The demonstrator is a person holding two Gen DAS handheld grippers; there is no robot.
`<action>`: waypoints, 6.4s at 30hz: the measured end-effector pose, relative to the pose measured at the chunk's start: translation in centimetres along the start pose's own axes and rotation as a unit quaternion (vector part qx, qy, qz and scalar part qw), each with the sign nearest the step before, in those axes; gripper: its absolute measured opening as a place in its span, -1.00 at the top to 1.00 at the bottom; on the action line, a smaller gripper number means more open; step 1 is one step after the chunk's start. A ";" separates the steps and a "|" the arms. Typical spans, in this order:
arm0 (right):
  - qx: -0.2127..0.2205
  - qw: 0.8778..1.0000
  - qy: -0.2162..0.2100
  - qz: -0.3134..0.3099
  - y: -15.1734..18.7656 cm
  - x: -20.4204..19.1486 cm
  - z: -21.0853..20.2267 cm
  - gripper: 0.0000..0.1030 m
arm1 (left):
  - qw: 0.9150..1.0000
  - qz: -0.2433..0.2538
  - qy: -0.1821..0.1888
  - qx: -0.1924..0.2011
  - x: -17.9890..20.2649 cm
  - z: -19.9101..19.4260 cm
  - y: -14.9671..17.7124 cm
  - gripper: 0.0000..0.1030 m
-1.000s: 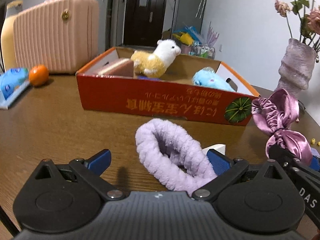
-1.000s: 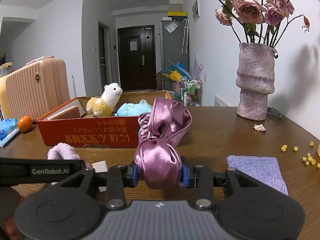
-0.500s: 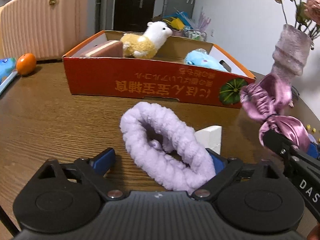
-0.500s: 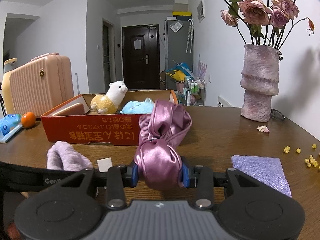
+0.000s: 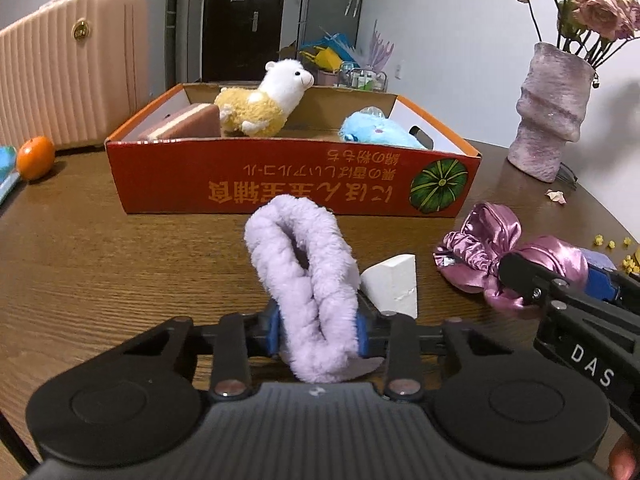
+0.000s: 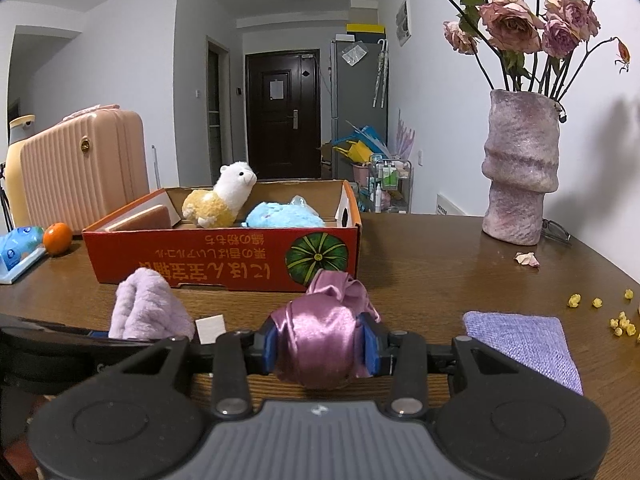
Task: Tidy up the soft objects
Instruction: 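Grasp the lilac fuzzy headband with the left gripper while the right holds the scrunchie, then carry the headband and scrunchie over the cardboard box with both grippers, then open both grippers to drop the headband and scrunchie into the box, then move both grippers back away from the box toward the table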
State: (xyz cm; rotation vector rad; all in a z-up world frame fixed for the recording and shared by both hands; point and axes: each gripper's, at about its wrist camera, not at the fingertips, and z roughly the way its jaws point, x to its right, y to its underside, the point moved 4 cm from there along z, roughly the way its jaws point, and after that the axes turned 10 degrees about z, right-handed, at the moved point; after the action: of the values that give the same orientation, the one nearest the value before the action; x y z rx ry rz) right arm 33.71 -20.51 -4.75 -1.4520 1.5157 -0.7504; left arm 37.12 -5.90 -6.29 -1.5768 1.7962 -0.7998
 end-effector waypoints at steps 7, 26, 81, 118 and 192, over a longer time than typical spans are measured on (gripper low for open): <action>0.007 1.000 -0.004 -0.002 -0.1 -0.2 -0.4 0.30 | 1.000 0.008 -0.008 0.026 -0.4 -1.2 -0.4 0.40; 0.081 0.996 -0.021 -0.014 -1.1 -0.8 -2.8 0.32 | 0.996 0.018 -0.022 0.087 -2.0 -4.1 -1.6 0.40; 0.163 0.986 -0.028 -0.006 -7.0 -8.5 6.7 0.32 | 0.982 -0.037 -0.072 0.170 -8.4 1.6 -10.9 0.40; 0.084 0.996 -0.023 -0.007 -8.3 -8.7 15.6 -0.12 | 0.977 -0.038 -0.132 0.164 -10.1 7.1 -13.4 -0.70; 0.085 0.996 -0.008 -0.029 -1.3 -3.6 -0.3 -1.00 | 0.984 -0.020 -0.105 0.143 -7.0 -6.0 -1.4 -1.00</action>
State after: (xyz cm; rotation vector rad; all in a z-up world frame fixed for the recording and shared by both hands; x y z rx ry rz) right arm 33.75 -17.19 -2.84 -1.3751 1.3682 -0.8794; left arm 34.12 1.16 -1.03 -1.4520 1.4350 -0.8335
